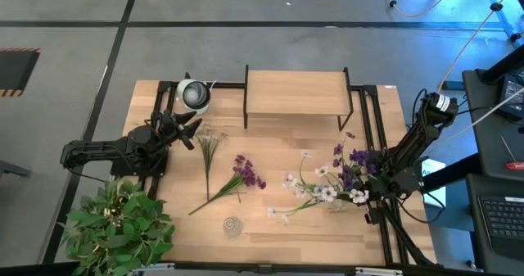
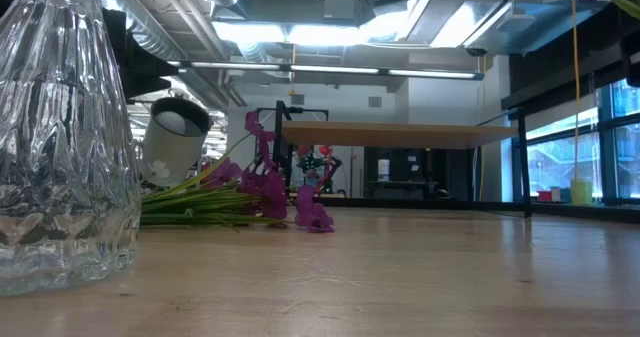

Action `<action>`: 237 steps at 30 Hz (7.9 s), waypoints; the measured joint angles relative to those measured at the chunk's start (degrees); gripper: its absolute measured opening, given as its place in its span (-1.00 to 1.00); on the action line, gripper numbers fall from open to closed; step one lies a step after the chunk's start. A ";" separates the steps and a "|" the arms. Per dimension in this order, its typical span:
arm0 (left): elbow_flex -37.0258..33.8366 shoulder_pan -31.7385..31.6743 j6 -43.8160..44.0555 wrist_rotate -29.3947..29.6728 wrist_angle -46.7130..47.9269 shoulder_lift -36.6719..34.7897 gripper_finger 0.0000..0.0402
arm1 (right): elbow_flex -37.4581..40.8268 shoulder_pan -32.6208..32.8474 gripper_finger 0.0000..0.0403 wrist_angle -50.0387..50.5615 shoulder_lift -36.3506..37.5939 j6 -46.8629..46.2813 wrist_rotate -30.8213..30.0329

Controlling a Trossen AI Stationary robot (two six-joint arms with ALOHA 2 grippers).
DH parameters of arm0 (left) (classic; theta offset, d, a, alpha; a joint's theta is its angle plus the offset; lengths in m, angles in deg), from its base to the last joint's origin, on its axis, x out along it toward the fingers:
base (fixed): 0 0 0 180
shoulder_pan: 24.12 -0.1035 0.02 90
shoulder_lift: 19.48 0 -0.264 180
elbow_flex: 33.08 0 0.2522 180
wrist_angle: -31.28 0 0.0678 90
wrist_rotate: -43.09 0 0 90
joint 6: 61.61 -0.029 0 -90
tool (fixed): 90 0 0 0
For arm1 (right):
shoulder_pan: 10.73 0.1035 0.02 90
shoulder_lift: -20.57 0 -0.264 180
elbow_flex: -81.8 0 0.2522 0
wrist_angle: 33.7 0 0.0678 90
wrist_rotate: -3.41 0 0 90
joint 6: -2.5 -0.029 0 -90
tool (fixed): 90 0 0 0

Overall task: Pick and place flowers into a vace then onto a shelf
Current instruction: Put the bottom white flowers into the right transparent vase

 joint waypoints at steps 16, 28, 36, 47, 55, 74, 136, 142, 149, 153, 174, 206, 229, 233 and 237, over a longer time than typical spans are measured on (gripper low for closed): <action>0.01 0.00 0.00 -0.02 0.02 0.00 -0.02 | 0.01 3.09 -1.00 -1.22 -0.04 0.96 -7.15; -0.01 -0.01 0.00 0.00 0.18 -0.01 -0.02 | -0.77 9.63 -1.00 -1.28 -0.04 0.38 -17.00; -0.01 -0.01 0.00 -0.02 0.24 0.01 -0.02 | -0.86 13.98 -1.00 -1.22 -0.04 0.33 -23.68; 0.01 0.01 0.00 0.00 0.26 0.01 -0.02 | -0.93 15.12 -1.00 0.52 -0.04 0.07 -24.06; 0.01 0.01 1.16 0.00 0.26 -0.01 -0.02 | -1.01 10.72 -1.00 4.18 -0.04 -2.49 -20.55; 0.01 0.01 3.48 0.00 0.26 -0.01 -0.02 | -0.79 9.56 -1.00 3.34 -0.13 -1.27 -21.25; 0.01 -0.01 3.48 0.00 0.15 0.01 -0.02 | -31.04 20.72 -1.00 -0.04 6.41 28.79 -34.17; 0.01 -0.01 3.48 0.00 0.15 0.01 -0.02 | -45.69 18.28 -1.00 0.03 9.56 54.04 -34.11; -0.01 -0.01 3.49 0.00 0.15 0.01 -0.02 | -56.49 16.74 -1.00 9.67 14.26 59.00 -33.92; 0.00 0.00 3.48 0.00 0.16 0.01 -0.02 | -56.79 11.61 -1.00 10.27 14.93 60.25 -32.66; -0.01 0.01 3.48 0.02 0.00 0.01 -0.02 | -56.57 1.23 -1.00 15.72 18.90 61.49 -14.74; 0.01 0.01 13.56 0.03 -1.97 0.01 -0.02 | -62.17 -53.79 -1.00 73.80 19.23 -0.09 51.00; 0.00 0.00 13.33 8.97 -1.30 0.00 -0.02 | -62.17 -55.67 -1.00 75.53 17.57 3.61 50.97; -0.01 -0.01 15.60 10.26 -1.32 0.01 -0.02 | -62.17 -55.67 -1.00 75.70 17.35 3.58 50.95; 0.00 -0.21 18.52 3.94 -5.92 0.03 -0.02 | -62.17 -55.67 -1.00 75.66 17.05 3.66 50.93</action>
